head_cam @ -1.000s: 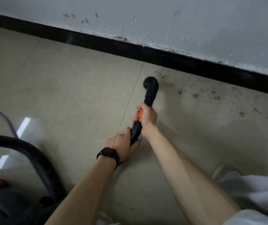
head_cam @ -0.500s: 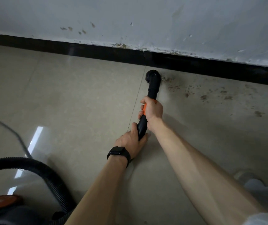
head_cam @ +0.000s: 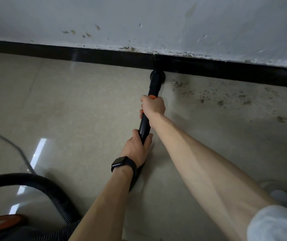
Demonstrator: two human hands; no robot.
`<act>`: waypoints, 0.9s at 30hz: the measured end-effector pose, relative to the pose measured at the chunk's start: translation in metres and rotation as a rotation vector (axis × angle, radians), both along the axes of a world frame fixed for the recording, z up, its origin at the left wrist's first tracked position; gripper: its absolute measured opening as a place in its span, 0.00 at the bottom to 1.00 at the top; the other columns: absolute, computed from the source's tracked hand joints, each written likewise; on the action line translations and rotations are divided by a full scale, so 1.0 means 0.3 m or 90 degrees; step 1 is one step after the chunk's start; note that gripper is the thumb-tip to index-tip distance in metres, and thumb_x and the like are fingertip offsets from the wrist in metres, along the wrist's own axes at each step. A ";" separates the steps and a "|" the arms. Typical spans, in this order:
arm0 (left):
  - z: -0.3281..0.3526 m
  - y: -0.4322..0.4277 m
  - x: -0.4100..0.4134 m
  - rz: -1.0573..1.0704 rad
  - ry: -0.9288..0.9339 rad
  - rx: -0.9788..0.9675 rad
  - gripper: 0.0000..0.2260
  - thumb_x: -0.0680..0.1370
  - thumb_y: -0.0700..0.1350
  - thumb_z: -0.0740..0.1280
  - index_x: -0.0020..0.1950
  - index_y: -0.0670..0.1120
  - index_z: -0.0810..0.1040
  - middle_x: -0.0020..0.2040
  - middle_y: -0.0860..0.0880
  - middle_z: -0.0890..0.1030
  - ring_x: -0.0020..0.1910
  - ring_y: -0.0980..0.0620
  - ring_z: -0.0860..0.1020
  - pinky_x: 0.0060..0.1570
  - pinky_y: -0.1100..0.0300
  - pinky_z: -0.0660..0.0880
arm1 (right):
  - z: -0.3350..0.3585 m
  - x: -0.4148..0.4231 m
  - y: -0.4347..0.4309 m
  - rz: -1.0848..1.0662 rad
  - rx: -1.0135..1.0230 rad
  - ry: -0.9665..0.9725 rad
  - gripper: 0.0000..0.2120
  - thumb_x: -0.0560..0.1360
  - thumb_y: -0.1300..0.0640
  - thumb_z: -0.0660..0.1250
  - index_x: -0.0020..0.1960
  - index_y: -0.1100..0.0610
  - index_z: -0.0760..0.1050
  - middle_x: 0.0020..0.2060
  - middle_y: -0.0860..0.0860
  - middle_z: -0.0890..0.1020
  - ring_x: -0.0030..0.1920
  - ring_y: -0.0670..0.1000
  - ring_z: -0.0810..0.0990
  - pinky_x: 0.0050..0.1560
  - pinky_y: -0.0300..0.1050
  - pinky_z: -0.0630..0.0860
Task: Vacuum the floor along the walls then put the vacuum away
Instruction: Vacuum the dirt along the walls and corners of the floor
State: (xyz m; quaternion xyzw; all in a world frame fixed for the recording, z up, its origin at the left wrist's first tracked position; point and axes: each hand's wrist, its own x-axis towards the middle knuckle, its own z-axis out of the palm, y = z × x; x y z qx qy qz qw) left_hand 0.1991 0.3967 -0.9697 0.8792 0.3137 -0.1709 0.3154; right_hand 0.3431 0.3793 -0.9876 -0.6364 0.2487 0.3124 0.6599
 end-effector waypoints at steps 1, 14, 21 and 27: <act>0.005 0.004 -0.013 -0.007 0.010 0.000 0.16 0.81 0.61 0.58 0.51 0.47 0.63 0.41 0.46 0.78 0.35 0.46 0.77 0.32 0.54 0.71 | -0.002 -0.019 0.004 0.004 -0.009 -0.001 0.08 0.72 0.59 0.68 0.49 0.58 0.73 0.24 0.51 0.76 0.19 0.50 0.72 0.26 0.43 0.74; -0.031 -0.051 -0.314 -0.322 0.057 0.207 0.21 0.78 0.67 0.52 0.55 0.50 0.64 0.47 0.52 0.82 0.42 0.46 0.81 0.34 0.57 0.65 | -0.003 -0.399 -0.245 -0.210 0.081 0.094 0.06 0.70 0.61 0.68 0.45 0.58 0.73 0.25 0.49 0.72 0.22 0.51 0.68 0.25 0.43 0.70; -0.045 -0.051 -0.275 -0.331 -0.019 0.221 0.22 0.78 0.67 0.53 0.53 0.49 0.65 0.44 0.51 0.82 0.39 0.45 0.81 0.33 0.57 0.64 | 0.014 -0.351 -0.256 -0.185 0.101 0.087 0.06 0.68 0.61 0.68 0.42 0.57 0.71 0.25 0.50 0.71 0.22 0.51 0.68 0.25 0.42 0.71; -0.066 -0.046 -0.228 -0.310 -0.030 0.239 0.20 0.78 0.67 0.53 0.51 0.50 0.62 0.42 0.51 0.82 0.38 0.45 0.81 0.33 0.57 0.63 | 0.005 -0.292 -0.242 -0.182 0.118 0.083 0.07 0.67 0.60 0.68 0.43 0.57 0.71 0.26 0.51 0.71 0.22 0.52 0.67 0.25 0.43 0.70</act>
